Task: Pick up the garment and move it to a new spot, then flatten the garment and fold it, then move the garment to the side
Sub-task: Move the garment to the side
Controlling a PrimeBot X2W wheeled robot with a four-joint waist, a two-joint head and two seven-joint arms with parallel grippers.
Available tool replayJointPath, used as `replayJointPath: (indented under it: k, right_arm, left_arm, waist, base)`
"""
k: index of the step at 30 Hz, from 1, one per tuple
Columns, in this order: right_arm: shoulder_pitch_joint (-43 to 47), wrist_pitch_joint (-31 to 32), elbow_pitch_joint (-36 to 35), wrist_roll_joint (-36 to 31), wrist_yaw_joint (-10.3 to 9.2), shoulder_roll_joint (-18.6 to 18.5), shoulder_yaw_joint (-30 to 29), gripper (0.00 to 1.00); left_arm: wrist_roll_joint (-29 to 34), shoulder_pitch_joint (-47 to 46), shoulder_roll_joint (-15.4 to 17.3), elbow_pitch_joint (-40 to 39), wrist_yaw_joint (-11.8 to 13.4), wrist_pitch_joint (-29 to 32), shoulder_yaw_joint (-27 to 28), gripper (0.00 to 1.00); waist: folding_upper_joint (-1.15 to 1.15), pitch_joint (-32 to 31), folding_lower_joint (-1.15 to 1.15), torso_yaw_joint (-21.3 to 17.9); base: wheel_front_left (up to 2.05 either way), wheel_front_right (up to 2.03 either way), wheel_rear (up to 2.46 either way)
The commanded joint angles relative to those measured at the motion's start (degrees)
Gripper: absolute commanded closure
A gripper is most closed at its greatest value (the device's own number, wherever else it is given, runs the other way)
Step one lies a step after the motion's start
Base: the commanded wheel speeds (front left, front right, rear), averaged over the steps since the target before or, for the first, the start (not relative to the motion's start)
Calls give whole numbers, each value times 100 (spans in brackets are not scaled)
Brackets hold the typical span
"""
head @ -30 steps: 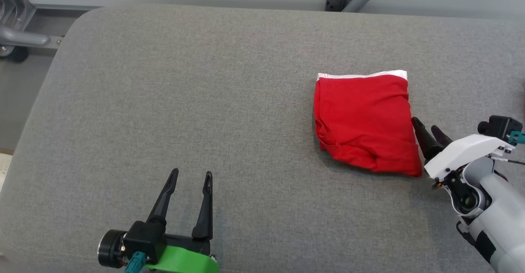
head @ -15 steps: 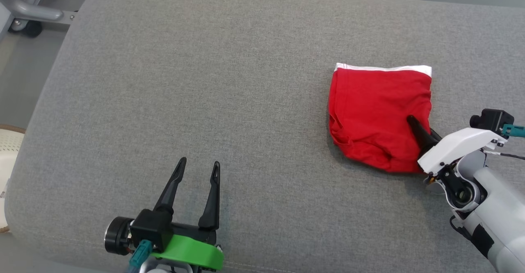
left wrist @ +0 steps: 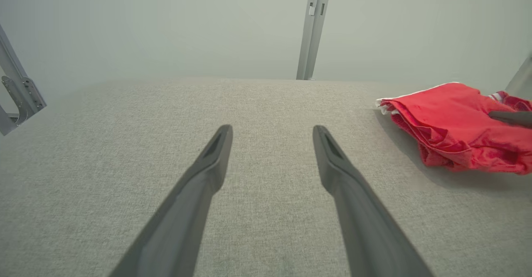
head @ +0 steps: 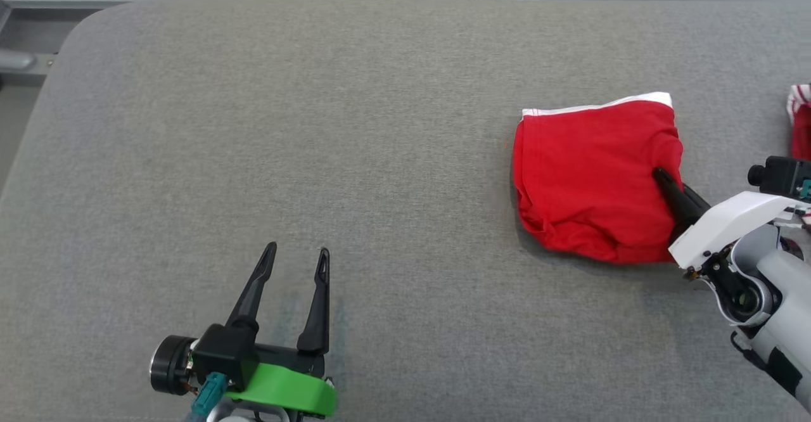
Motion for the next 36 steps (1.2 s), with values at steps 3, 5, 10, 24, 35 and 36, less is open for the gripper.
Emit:
replayJointPath:
  k: [3, 5, 10, 24, 35, 36]
  right_arm:
    - [-161, -106, -49, -119, 0, -252, 204, 100]
    - [-226, -143, -60, -155, 0, -343, 313, 100]
    - [-413, -209, -35, -248, 0, -510, 506, 100]
    - [-1572, -545, 486, -1118, -1, -1024, 739, 100]
    - [-2274, -554, 978, -2309, -2, -1452, 248, 100]
    - [-2296, -554, 1024, -2394, -2, -1489, 202, 100]
  left_arm:
    - [124, -13, 10, -13, -69, -15, 67, 0]
    - [174, -53, 11, -23, -96, -15, 102, 0]
    - [303, -143, 13, -25, -189, -15, 181, 0]
    - [660, -656, 324, -94, -441, -15, 259, 0]
    - [752, -1171, 590, -221, -528, -15, 182, 0]
    - [752, -1190, 599, -225, -521, -15, 174, 0]
  waist:
    - [0, 54, 0, -675]
    - [0, 104, 0, -892]
    - [0, 266, 0, -1303]
    - [0, 1233, 0, -1922]
    - [0, 2072, 0, -1859]
    - [0, 2108, 0, -1852]
  base:
    - [0, 0, 0]
    - [0, 0, 0]
    - [0, 0, 0]
    - [0, 0, 0]
    - [0, 0, 0]
    - [0, 0, 0]
